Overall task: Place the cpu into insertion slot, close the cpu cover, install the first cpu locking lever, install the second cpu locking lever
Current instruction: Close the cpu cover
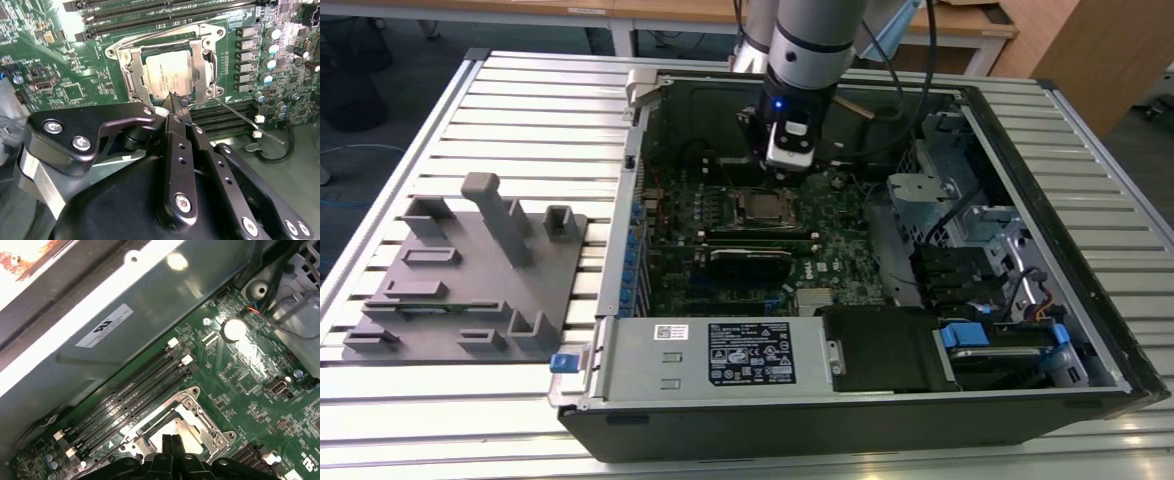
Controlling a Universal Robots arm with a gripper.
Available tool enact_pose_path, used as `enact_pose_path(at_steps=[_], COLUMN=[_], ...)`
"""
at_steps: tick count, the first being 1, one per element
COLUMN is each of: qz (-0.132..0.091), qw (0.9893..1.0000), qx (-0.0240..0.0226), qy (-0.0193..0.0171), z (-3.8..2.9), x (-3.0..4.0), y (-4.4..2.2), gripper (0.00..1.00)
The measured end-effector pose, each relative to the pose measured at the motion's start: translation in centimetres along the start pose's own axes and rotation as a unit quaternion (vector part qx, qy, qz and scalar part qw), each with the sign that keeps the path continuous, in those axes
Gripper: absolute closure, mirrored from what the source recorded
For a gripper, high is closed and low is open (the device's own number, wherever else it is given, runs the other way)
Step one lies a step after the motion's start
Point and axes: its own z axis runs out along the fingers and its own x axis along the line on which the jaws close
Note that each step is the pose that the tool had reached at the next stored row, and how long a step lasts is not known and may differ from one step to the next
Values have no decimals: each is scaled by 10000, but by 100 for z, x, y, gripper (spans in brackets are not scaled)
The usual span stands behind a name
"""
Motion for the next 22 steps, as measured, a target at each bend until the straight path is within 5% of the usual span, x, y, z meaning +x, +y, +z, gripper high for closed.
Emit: enact_pose_path(at_steps=[5,7,14,22], qz=[-191,-250,-404,-458], qw=[9998,9996,9989,9987], qx=[-64,-76,-195,-163], qy=[69,66,-101,-147], z=[0,1,1,1], x=[0,0,-2,-2], y=[0,-1,-11,-12], gripper=[90,90,90,90])
